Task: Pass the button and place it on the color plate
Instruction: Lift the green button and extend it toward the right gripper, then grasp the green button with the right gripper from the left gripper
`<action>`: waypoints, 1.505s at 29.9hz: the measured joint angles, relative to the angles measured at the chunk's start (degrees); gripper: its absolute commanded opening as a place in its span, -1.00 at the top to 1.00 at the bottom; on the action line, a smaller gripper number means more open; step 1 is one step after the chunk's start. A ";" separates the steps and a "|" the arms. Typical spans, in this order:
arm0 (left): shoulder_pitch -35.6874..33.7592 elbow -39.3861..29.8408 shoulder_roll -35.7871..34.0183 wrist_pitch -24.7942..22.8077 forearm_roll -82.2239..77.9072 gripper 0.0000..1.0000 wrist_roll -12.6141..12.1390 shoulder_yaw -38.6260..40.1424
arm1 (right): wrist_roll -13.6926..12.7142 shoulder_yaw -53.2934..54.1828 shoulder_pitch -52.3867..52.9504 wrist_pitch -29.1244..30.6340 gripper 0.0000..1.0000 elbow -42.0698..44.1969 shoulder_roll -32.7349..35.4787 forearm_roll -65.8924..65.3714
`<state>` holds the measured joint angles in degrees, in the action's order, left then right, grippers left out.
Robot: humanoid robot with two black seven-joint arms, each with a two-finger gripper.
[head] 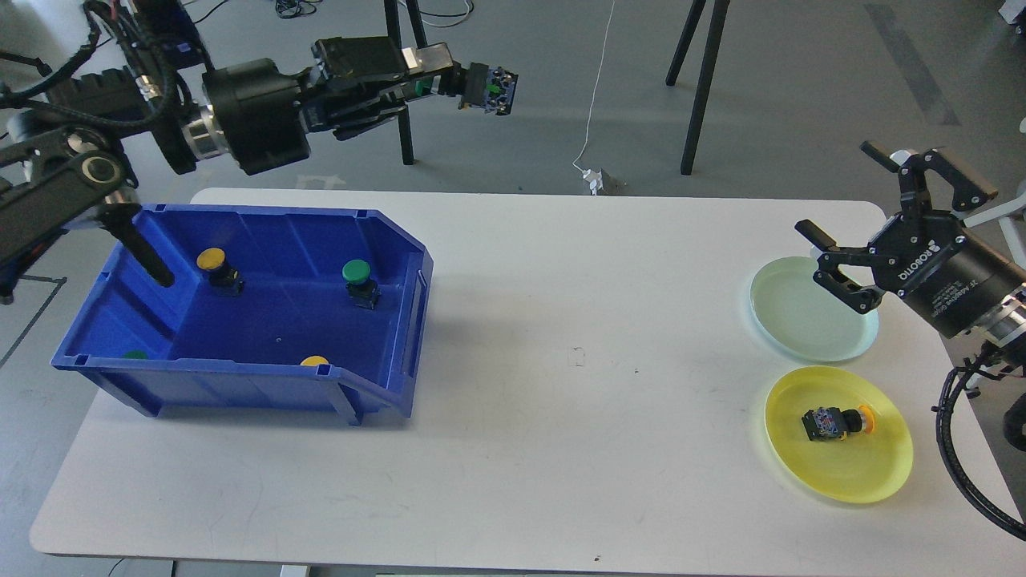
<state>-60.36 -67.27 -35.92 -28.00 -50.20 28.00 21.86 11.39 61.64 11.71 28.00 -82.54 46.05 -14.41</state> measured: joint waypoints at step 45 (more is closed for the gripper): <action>3.03 10.70 11.47 0.00 2.21 0.85 0.00 0.03 | 7.09 -28.25 35.06 -8.70 -0.73 14.58 -25.59 -12.91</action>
<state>-57.33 -56.56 -24.46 -28.00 -47.99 28.00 21.89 18.48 33.38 46.77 19.30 -67.95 20.46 -27.33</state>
